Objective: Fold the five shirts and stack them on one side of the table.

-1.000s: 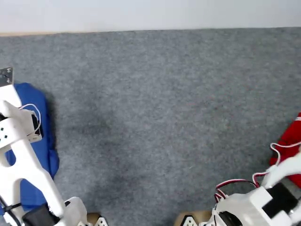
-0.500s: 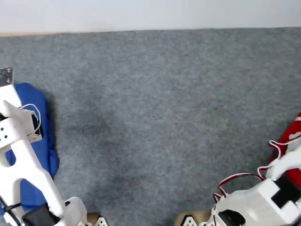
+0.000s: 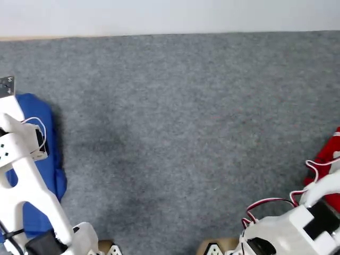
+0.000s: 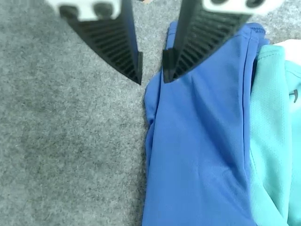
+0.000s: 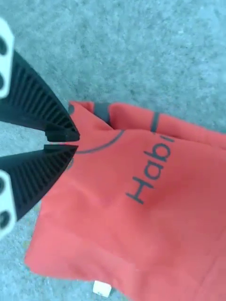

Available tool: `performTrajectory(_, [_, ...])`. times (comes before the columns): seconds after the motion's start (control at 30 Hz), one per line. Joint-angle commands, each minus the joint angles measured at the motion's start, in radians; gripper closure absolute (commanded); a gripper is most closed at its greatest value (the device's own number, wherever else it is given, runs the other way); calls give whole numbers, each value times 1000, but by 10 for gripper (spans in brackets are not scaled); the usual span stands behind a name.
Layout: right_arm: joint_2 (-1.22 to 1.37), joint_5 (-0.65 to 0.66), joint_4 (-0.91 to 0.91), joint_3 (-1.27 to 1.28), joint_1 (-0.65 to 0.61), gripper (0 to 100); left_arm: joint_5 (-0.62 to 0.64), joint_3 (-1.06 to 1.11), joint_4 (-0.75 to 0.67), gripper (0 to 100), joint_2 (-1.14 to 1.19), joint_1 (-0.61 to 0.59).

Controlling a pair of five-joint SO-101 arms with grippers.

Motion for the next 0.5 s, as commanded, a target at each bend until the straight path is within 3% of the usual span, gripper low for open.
performTrajectory(0.0, [19, -3, -85, -8, 19, 988, -6, -4, 11, 910, -29, 9])
performTrajectory(0.23, [173, -3, -165, -8, -2, 988, -6, -4, 11, 910, -29, 9])
performTrajectory(0.47, [254, -11, -21, -8, -110, 988, -6, -4, -2, 910, -29, 9])
